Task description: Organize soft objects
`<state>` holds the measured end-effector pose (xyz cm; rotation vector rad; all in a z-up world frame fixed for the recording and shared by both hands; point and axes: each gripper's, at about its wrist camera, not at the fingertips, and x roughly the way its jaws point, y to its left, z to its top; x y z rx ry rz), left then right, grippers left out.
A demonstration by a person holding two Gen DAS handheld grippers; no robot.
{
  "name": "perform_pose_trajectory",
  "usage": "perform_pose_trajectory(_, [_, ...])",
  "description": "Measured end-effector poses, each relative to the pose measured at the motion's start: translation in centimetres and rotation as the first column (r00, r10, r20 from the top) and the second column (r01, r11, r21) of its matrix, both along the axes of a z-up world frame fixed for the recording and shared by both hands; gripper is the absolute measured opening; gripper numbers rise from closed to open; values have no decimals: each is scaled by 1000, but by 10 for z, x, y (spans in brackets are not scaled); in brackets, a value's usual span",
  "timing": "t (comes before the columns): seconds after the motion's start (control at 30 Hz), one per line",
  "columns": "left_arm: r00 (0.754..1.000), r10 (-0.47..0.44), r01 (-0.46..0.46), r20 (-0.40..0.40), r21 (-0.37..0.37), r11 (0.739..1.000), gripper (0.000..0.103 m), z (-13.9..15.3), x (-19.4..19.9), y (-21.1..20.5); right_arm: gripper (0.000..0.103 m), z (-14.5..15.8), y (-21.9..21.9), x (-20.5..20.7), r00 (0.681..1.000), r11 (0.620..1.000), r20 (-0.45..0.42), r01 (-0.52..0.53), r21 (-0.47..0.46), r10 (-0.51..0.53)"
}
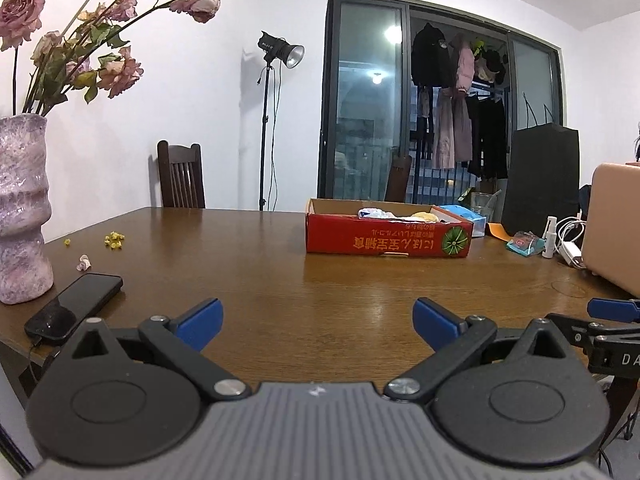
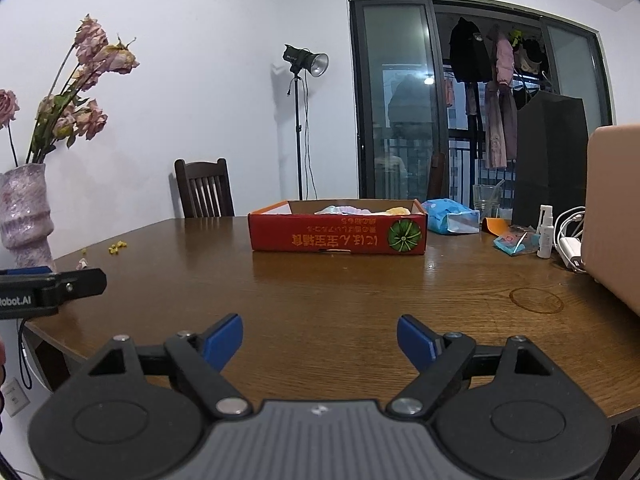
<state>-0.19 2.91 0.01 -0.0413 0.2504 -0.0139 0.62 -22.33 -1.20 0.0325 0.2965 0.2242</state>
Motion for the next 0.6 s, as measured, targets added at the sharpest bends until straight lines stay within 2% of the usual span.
perform_pose_trajectory(0.6, [1000, -10, 10, -5, -4, 1000, 103, 0, 2, 2, 92, 0, 1, -1, 1000, 1000, 13, 1, -3, -1])
